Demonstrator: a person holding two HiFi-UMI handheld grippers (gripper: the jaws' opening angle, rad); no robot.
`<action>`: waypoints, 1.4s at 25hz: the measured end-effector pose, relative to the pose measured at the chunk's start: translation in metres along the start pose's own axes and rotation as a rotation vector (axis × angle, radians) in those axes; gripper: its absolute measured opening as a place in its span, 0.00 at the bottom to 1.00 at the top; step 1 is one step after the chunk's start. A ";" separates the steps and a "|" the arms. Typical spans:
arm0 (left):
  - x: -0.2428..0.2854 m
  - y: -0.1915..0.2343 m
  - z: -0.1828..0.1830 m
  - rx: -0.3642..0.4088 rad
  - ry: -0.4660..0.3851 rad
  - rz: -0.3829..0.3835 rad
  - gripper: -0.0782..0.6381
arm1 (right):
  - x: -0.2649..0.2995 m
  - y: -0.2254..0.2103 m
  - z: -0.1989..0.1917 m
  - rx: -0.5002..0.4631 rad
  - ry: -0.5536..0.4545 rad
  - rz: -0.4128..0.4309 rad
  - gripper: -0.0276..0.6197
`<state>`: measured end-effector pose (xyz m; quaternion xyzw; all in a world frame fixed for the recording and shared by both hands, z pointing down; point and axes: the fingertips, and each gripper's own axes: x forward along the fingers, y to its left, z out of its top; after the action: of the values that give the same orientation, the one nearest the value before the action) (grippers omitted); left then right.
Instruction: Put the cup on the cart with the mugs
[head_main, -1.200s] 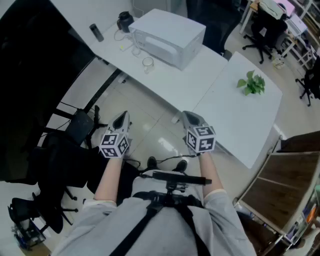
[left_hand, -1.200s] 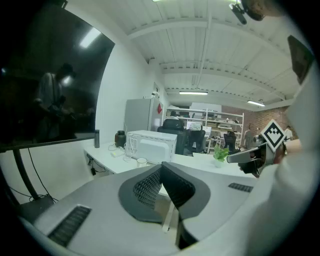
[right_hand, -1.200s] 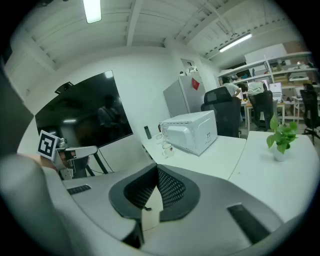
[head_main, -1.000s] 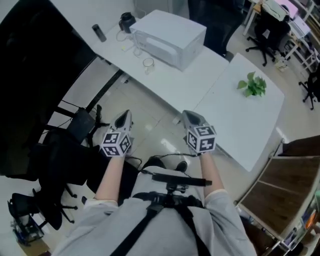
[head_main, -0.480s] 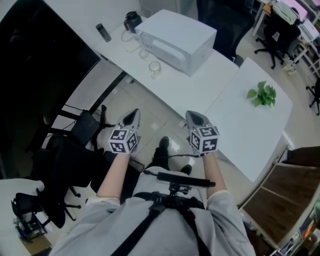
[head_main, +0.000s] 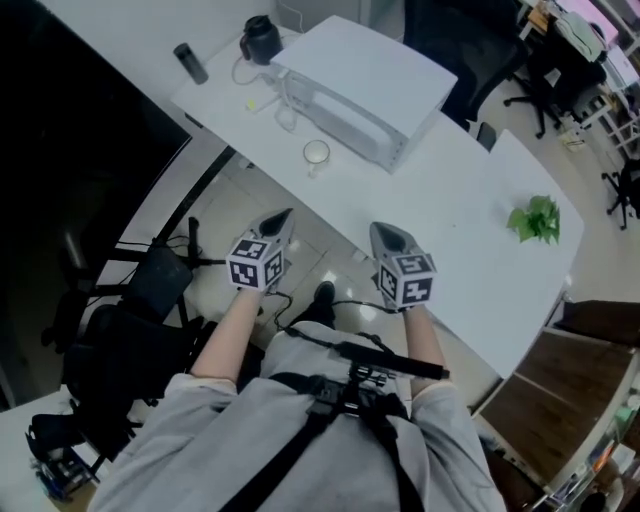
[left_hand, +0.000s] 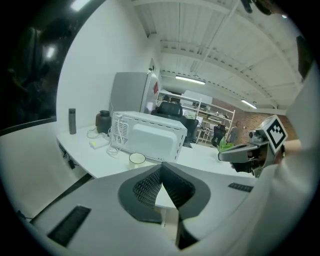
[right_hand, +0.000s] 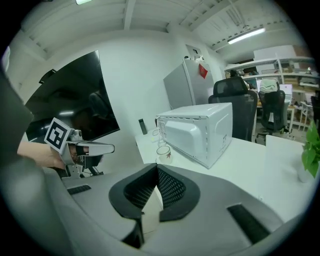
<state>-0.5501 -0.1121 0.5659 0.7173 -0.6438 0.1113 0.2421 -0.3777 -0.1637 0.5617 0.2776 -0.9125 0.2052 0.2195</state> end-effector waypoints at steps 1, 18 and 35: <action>0.009 0.005 0.002 0.006 0.013 -0.015 0.11 | 0.007 -0.001 0.003 0.003 0.003 -0.009 0.05; 0.164 0.050 0.010 0.334 0.513 -0.242 0.53 | 0.087 -0.020 0.006 0.079 0.071 0.018 0.05; 0.257 0.081 -0.012 0.416 0.754 -0.254 0.77 | 0.171 -0.070 -0.009 0.040 0.215 -0.064 0.05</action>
<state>-0.5896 -0.3346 0.7136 0.7335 -0.3812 0.4613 0.3223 -0.4614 -0.2842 0.6752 0.2875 -0.8700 0.2449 0.3168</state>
